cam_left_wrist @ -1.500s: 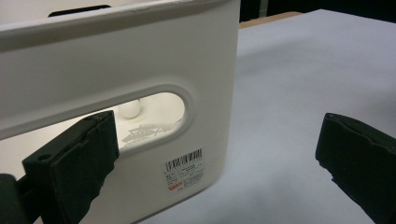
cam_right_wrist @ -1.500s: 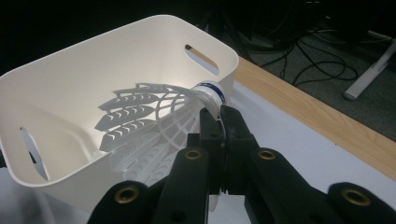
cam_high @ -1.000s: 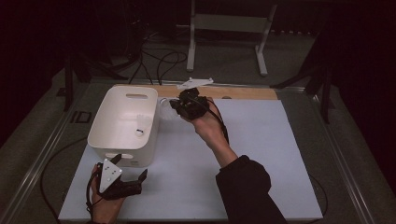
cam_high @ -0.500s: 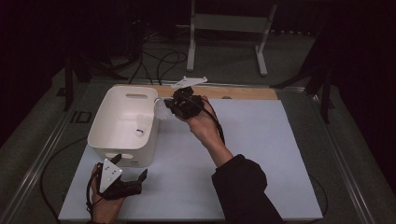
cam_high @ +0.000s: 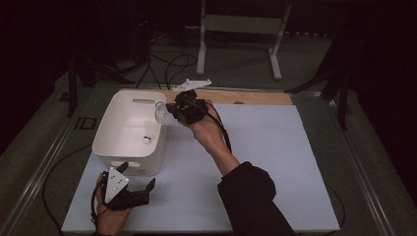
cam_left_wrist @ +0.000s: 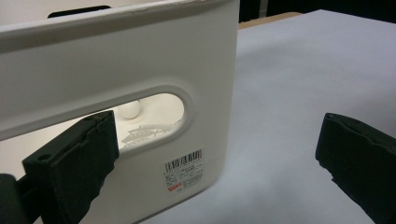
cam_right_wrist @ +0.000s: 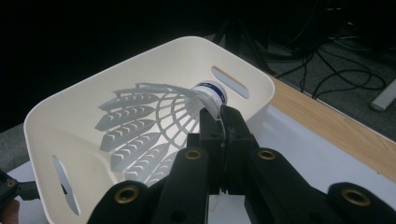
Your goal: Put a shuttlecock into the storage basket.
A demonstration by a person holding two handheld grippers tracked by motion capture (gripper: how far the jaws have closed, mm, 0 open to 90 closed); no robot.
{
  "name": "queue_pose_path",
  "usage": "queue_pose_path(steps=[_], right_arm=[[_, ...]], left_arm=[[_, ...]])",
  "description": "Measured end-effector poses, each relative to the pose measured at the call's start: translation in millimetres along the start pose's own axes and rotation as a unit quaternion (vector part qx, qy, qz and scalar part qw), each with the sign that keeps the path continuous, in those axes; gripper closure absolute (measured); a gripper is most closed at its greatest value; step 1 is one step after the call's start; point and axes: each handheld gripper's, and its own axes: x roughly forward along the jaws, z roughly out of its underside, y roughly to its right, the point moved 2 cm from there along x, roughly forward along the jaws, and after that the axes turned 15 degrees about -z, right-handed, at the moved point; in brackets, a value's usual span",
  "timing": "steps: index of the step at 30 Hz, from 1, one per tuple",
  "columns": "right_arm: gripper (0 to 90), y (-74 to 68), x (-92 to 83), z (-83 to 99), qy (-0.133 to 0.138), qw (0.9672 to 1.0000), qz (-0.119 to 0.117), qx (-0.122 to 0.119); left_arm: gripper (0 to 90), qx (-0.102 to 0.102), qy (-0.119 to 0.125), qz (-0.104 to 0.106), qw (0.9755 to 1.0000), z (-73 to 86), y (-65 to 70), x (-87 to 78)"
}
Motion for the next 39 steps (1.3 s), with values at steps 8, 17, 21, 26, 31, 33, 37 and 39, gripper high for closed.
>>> queue_pose_path(steps=[8,17,21,26,31,33,37,39], right_arm=[[88.9,-6.7,6.6,-6.2,0.005,0.9999,-0.011,-0.009],[88.9,-11.9,12.8,-11.2,0.003,0.9998,-0.013,-0.015],[88.9,-14.2,14.6,-12.5,0.002,0.9998,-0.015,-0.016],[88.9,-15.7,17.2,-13.2,0.002,0.9997,-0.017,-0.017],[88.9,-18.5,22.0,-13.4,0.001,0.9996,-0.020,-0.021],[88.9,-19.4,24.0,-13.6,0.001,0.9995,-0.022,-0.022],[88.8,-21.5,28.0,-13.8,-0.002,0.9994,-0.025,-0.024],[88.9,-22.3,29.7,-14.0,-0.003,0.9993,-0.026,-0.025]], left_arm=[[0.1,-0.003,0.000,0.000,1.0000,0.0,0.4,0.3],[0.1,-0.002,0.001,0.001,1.0000,-0.2,0.5,0.4],[0.1,-0.001,0.000,0.002,1.0000,-0.2,0.8,0.0],[0.1,-0.003,0.001,0.002,1.0000,-0.2,0.5,-0.1],[0.1,-0.002,0.001,0.002,1.0000,-0.3,0.7,0.2],[0.1,-0.001,0.001,0.002,1.0000,-0.3,0.6,0.1],[0.1,-0.002,0.001,0.002,1.0000,-0.3,0.4,0.0],[0.1,-0.002,0.001,0.002,1.0000,-0.3,0.5,0.1]])
